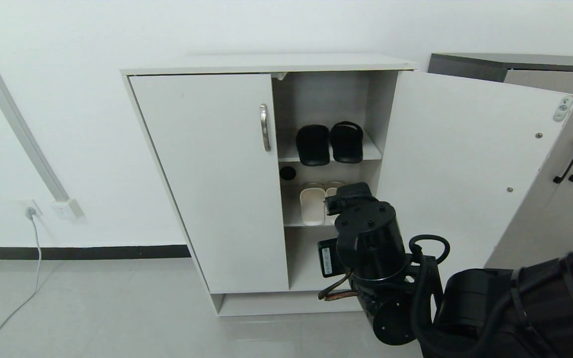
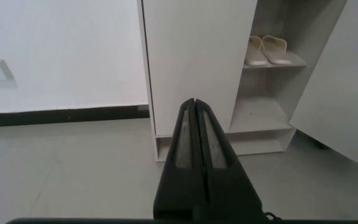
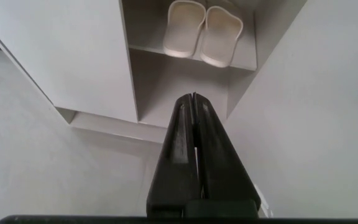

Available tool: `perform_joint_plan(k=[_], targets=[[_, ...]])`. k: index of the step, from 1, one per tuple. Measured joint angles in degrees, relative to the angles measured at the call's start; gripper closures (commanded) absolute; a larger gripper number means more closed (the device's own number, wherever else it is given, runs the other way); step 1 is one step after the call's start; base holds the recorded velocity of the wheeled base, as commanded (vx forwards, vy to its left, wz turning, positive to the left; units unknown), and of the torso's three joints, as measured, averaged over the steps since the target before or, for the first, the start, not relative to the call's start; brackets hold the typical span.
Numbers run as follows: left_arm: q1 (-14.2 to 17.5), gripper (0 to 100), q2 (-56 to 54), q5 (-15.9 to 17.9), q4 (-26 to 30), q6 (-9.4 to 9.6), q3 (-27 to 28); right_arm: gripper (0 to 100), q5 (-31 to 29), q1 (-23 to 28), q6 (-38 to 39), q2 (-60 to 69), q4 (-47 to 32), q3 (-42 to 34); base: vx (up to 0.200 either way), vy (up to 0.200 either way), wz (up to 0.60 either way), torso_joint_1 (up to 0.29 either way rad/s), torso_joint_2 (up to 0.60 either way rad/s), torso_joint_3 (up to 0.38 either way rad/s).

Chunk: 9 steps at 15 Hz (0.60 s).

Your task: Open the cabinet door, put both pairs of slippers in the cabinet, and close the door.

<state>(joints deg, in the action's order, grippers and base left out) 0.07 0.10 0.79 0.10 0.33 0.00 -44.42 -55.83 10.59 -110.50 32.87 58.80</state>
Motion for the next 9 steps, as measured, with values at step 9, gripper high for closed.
perform_joint_plan(k=[9], targets=[[0.0, 100, 0.0, 0.0, 0.0, 0.0, 0.0, 100, 0.1, 0.5, 0.0, -0.6, 0.0, 0.1, 0.0, 0.0, 0.0, 0.05, -0.39, -0.343]])
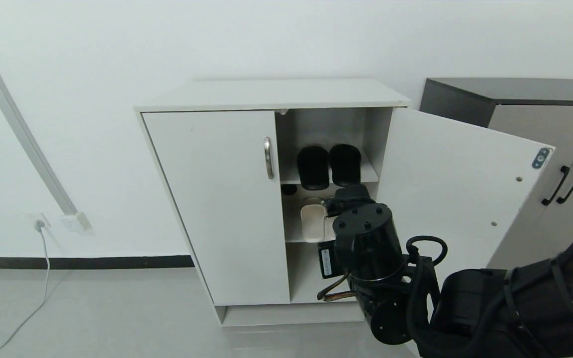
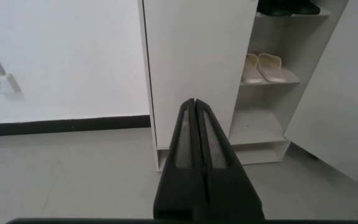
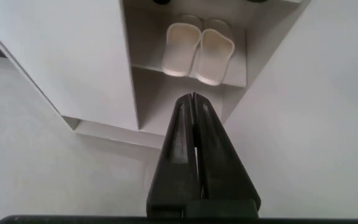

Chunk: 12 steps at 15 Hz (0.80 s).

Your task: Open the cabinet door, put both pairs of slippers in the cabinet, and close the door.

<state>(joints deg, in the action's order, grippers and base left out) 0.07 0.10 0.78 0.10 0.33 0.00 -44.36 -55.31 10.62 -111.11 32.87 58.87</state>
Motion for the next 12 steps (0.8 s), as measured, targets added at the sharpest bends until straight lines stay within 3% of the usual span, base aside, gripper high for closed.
perform_joint_plan(k=[10, 12], targets=[[0.0, 100, 0.0, 0.0, 0.0, 0.05, 0.0, 100, 0.0, 0.1, -0.3, 0.1, 0.8, -0.2, 0.0, 0.0, 0.0, 0.157, -0.48, -0.321], [0.0, 100, 0.0, 0.1, 0.0, 1.52, 0.0, 100, 0.3, 0.6, -0.4, 0.2, 0.8, -0.5, 0.0, 0.0, 0.0, 0.195, -0.5, -0.317]])
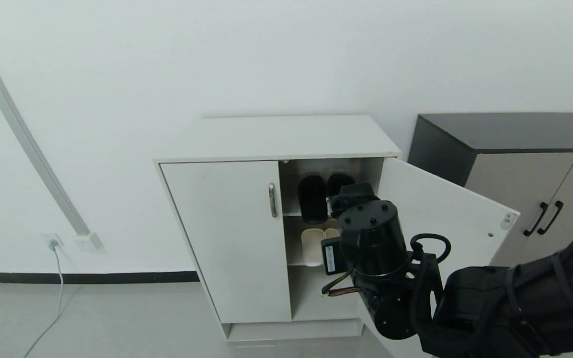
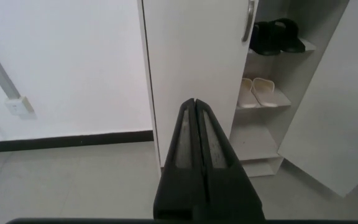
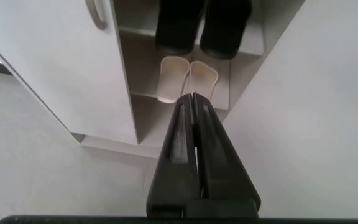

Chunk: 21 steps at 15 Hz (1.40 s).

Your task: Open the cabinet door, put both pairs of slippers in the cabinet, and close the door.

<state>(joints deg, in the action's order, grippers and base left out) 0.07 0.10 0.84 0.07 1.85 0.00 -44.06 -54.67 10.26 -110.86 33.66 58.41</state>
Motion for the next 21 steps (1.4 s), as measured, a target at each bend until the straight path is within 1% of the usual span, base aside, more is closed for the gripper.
perform_joint_plan(k=[2, 13, 17, 21], targets=[[0.0, 100, 0.0, 0.1, 0.0, -0.66, 0.0, 100, 0.0, 0.4, 0.0, 0.0, 0.0, 0.0, 0.0, 0.0, 0.0, 0.21, -0.51, -0.317], [0.0, 100, 0.0, 0.1, 0.0, -0.88, 0.0, 100, 0.1, 0.7, -0.6, 0.2, 1.0, -1.2, 0.0, 0.0, 0.0, 0.243, -0.56, -0.319], [0.0, 100, 0.0, 0.1, 0.0, -0.88, 0.0, 100, 0.5, 0.6, -1.0, 0.3, 1.1, -1.6, 0.0, 0.0, 0.0, 0.037, -0.09, -0.045], [0.0, 100, 0.0, 0.1, 0.0, -0.9, 0.0, 100, 1.0, 0.7, -1.1, 0.3, 1.1, -2.1, 0.0, 0.0, -0.6, 0.007, 0.0, -0.002]])
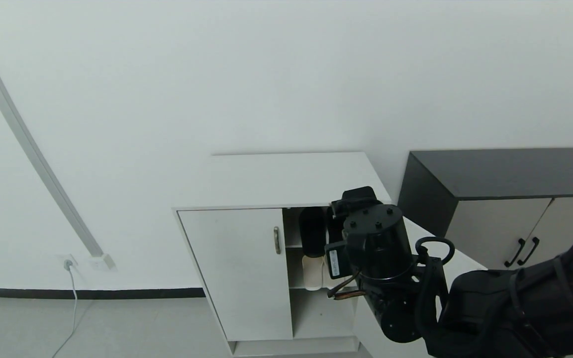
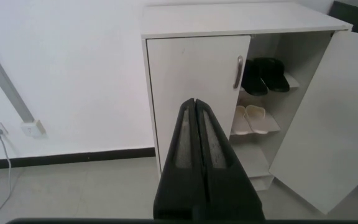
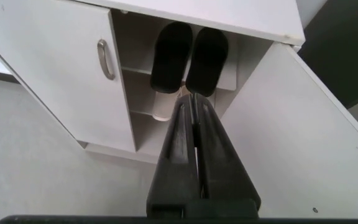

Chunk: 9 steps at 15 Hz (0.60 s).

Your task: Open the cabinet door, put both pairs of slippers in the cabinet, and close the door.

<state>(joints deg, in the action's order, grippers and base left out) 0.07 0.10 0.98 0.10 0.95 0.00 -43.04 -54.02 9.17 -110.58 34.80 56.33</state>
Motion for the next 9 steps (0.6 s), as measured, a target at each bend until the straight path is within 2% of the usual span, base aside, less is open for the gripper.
perform_joint_plan(k=[5, 9], targets=[[0.0, 100, 0.0, 0.0, 0.0, 0.0, 0.0, 100, -0.1, 0.6, -0.1, -0.1, 0.0, -0.2, 0.0, 0.0, -0.6, 0.005, 0.0, 0.0], [0.0, 100, 0.0, 0.0, 0.0, 0.06, 0.0, 100, -0.1, 2.2, -0.8, -0.1, 0.3, -0.1, 0.0, 0.0, 0.0, 0.0, 0.0, 0.0]])
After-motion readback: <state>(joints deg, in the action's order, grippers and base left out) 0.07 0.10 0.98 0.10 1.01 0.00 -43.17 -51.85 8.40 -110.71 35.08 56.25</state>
